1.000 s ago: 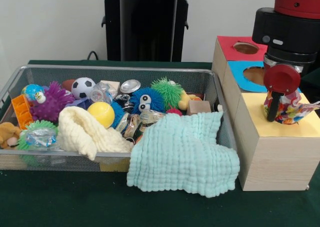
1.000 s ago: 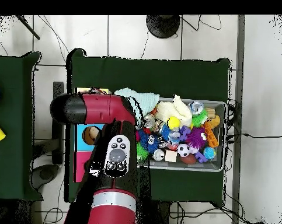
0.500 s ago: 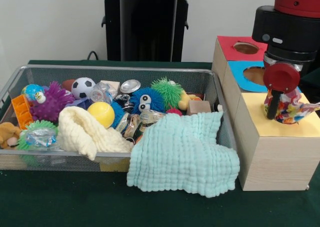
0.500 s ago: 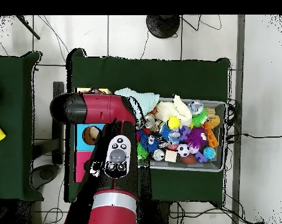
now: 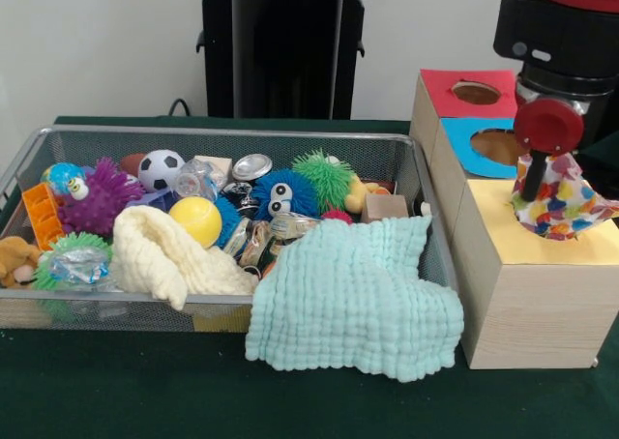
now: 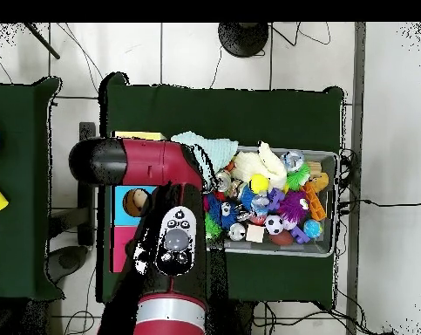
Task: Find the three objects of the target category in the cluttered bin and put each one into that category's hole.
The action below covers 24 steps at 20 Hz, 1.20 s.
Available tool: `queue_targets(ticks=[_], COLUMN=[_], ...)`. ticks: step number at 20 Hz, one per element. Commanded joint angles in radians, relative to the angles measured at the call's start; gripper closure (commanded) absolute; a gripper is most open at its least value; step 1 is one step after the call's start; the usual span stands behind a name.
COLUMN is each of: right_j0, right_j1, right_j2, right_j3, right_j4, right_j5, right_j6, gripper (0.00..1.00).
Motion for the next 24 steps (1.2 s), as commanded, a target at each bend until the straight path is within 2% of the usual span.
queue_targets(ticks=[1, 8, 12, 19, 24], right_j0=[-0.042, -0.062, -0.07, -0.042, -0.015], right_j1=[-0.033, 0.033, 0.04, 0.055, 0.074], right_j2=[0.129, 0.191, 0.211, 0.138, 0.069], right_j3=[0.103, 0.063, 0.059, 0.031, 0.016], right_j4=[0.055, 0.058, 0.046, 0.034, 0.009], right_j5=[0.125, -0.027, -0.059, -0.013, -0.028], right_j6=[0.216, 0.197, 0.187, 0.279, 0.329], gripper=[1.0, 1.0, 1.0, 1.0, 1.0])
